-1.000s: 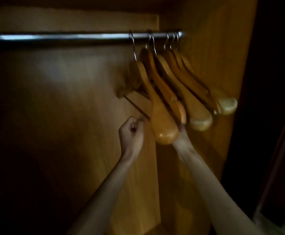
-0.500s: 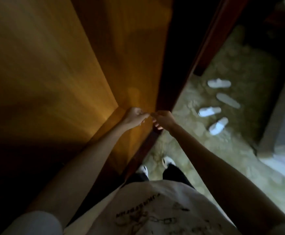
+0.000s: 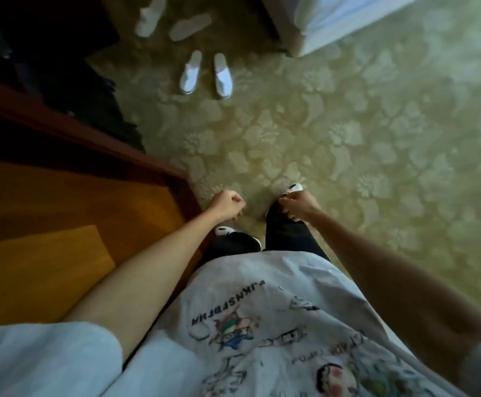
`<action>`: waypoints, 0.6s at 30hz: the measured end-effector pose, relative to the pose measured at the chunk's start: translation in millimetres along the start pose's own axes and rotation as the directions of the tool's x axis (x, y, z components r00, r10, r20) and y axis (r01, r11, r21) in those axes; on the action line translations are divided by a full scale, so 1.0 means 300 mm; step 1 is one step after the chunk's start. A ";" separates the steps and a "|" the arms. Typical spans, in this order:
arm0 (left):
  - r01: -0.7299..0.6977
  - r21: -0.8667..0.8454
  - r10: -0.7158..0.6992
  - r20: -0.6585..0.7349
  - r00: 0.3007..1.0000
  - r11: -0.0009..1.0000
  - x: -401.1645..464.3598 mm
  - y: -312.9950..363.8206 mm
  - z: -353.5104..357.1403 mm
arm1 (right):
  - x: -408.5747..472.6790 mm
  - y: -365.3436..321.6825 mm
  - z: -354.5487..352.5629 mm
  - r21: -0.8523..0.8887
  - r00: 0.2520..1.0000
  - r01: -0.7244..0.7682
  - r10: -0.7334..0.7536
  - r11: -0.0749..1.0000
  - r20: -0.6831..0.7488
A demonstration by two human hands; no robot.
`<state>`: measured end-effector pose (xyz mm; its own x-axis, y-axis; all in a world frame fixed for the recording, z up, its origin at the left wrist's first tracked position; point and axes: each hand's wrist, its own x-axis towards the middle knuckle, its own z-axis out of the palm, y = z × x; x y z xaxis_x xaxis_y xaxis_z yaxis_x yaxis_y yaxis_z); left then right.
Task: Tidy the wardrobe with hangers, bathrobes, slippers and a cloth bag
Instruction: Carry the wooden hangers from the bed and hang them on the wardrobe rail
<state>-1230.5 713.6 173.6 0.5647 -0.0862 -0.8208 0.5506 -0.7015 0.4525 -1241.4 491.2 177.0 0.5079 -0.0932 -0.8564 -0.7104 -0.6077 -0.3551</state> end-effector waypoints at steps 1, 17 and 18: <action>-0.006 0.051 0.003 0.057 0.998 0.999 0.022 0.048 0.030 | -0.003 0.067 -0.038 0.059 0.999 -0.038 0.040 0.998 -0.030; -0.295 0.510 0.184 0.257 0.949 0.808 0.502 1.046 0.273 | -0.017 0.743 -0.502 0.488 0.890 -0.325 0.437 0.810 -0.132; -0.315 0.508 0.200 0.269 0.942 0.802 0.522 1.102 0.287 | 0.009 0.738 -0.556 0.500 0.892 -0.309 0.429 0.809 -0.142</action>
<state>-1012.9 407.3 164.6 0.4764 -0.4117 -0.7769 -0.0484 -0.8945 0.4444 -1316.1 224.8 158.5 0.2177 -0.4555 -0.8632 -0.9753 -0.0681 -0.2100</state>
